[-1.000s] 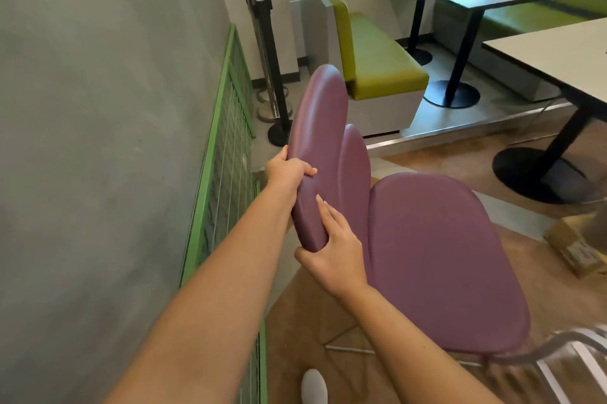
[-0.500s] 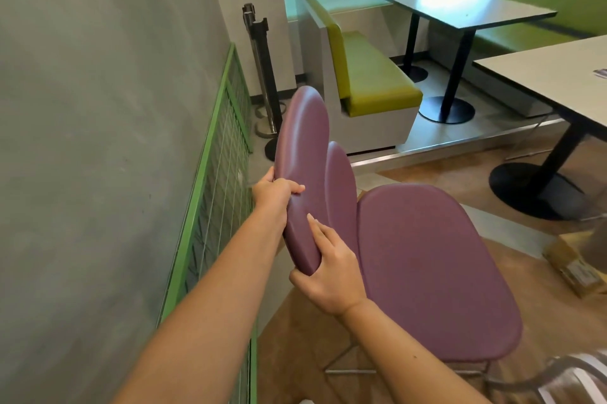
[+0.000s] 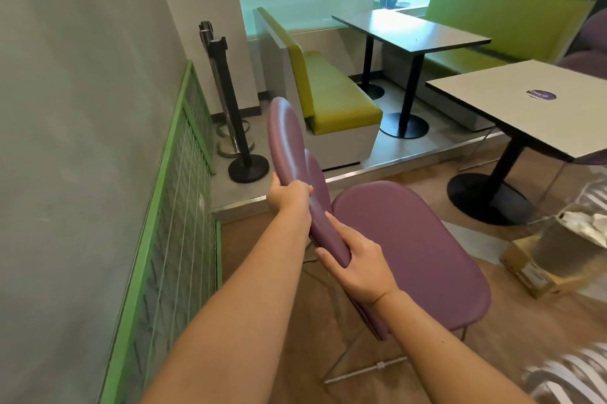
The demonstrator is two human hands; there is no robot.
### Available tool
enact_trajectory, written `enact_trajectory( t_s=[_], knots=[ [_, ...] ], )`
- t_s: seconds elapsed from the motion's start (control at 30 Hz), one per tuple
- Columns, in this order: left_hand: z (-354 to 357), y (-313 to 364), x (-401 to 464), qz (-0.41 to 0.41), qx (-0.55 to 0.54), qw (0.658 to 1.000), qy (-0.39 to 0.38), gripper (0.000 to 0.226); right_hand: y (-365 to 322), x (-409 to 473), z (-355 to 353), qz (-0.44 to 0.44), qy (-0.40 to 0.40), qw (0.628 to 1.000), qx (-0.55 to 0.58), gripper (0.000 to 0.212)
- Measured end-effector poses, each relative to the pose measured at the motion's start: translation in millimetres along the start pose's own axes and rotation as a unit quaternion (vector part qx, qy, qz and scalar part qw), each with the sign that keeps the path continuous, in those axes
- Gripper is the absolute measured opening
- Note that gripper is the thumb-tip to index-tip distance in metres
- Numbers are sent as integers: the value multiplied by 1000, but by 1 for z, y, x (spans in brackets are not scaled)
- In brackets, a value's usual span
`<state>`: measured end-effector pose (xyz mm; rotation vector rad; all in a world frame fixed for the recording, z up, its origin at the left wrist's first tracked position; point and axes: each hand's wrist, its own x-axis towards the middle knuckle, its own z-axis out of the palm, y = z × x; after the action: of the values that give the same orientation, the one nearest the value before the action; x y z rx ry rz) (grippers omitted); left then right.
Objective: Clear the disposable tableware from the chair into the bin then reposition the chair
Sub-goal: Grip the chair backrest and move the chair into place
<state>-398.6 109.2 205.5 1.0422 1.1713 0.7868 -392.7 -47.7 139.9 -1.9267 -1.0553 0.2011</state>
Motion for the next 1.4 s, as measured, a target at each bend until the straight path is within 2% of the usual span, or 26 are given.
enact_trajectory(
  t_s=[0.13, 0.2, 0.23, 0.27, 0.3, 0.4, 0.43, 0.47, 0.6, 0.93, 1.07, 1.2, 1.3, 1.4],
  knots=[
    [19, 2, 6, 0, 57, 998, -38, 78, -1, 0, -3, 50, 75, 996, -26, 64],
    [15, -2, 15, 56, 133, 986, -85, 89, -12, -3, 5, 84, 132, 987, -41, 61],
    [9, -4, 22, 114, 192, 969, -108, 93, -18, -2, 10, 106, 161, 981, -39, 61],
    [1, -5, 29, 184, 265, 938, -129, 91, -24, 0, 15, 130, 187, 973, -29, 61],
    [-6, -5, 35, 261, 336, 893, -149, 84, -27, 1, 18, 148, 206, 967, -19, 62],
    [-16, 8, 47, 455, 455, 736, -210, 35, -22, 7, 20, 127, 230, 963, -53, 61],
    [-14, 9, 48, 489, 465, 702, -226, 32, -19, 8, 19, 114, 234, 963, -66, 59],
    [-10, 8, 49, 505, 468, 688, -230, 38, -14, 9, 18, 103, 238, 963, -75, 57],
    [1, -1, 45, 494, 400, 751, -178, 54, -1, 10, 9, 68, 232, 966, -90, 53],
    [58, -29, -20, 463, 420, 776, -79, 40, 48, -9, -75, 10, 221, 973, -61, 41],
    [87, -40, -44, 449, 460, 763, -69, 46, 69, -15, -110, 8, 235, 971, -42, 40],
    [112, -46, -60, 461, 482, 741, -82, 46, 90, -15, -139, 42, 237, 970, -43, 47],
    [112, -44, -53, 485, 487, 712, -141, 45, 93, -14, -151, 75, 210, 971, -89, 52],
    [101, -31, -20, 513, 486, 661, -254, 44, 77, -7, -152, 81, 177, 956, -221, 51]
  ],
)
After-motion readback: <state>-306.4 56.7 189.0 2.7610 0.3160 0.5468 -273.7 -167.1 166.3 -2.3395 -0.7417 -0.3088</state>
